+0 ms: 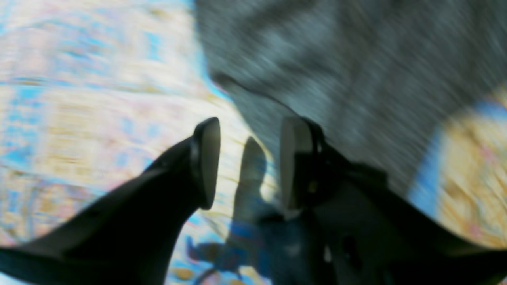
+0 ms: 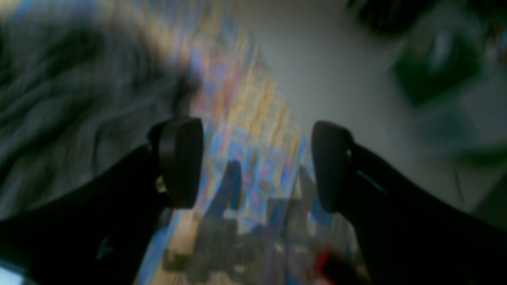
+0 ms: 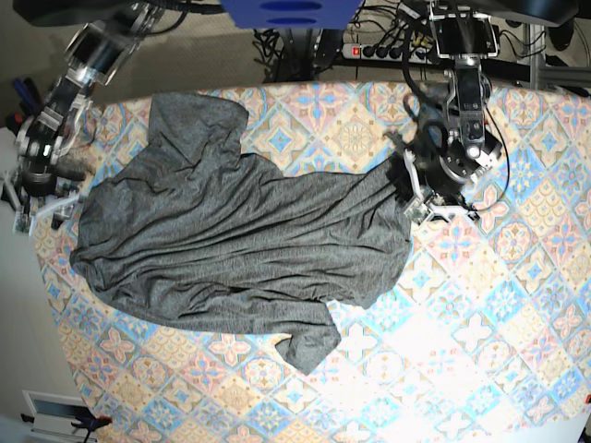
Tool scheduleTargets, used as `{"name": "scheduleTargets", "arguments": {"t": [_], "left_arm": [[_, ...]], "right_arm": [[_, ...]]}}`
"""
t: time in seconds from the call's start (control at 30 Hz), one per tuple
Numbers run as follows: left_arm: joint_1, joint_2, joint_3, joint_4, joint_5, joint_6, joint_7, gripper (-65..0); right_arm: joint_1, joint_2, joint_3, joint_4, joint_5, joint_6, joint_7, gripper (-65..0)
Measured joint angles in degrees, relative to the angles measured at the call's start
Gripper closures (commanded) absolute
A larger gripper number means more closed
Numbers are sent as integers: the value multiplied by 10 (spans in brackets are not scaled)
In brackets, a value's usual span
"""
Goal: Layout the t-shirt on the table in an organized manner, then fold the t-shirt properly
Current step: 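Release the shirt with the right gripper and raise it away, then lift the grasped shirt edge with the left gripper toward the arm base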
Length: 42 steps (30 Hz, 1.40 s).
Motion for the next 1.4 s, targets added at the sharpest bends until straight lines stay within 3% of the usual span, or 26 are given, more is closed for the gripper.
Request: {"name": "scheduleTargets", "arguments": {"t": [0.13, 0.27, 0.47, 0.6, 1.1, 1.27, 1.4], "left_arm": [[-13, -2, 0, 0, 0, 5, -1, -233], [-8, -1, -2, 1, 0, 3, -6, -233], [-9, -1, -5, 1, 3, 4, -3, -233], [-8, -2, -5, 1, 4, 4, -1, -233], [-8, -3, -5, 1, 4, 4, -2, -233], [-8, -3, -5, 1, 4, 4, -2, -233], [-8, -3, -4, 1, 4, 4, -2, -233]], "right_arm": [[-45, -16, -1, 51, 100, 1, 33, -412], [-126, -56, -5, 51, 166, -2, -14, -412], [-156, -41, -5, 44, 310, 2, 21, -412], [-179, -47, -17, 8, 359, 79, -1, -412], [-165, -40, -19, -134, 388, 97, 52, -412], [-163, -34, -17, -165, 391, 160, 64, -412], [-126, -31, -38, -195, 400, 160, 78, -412]]}}
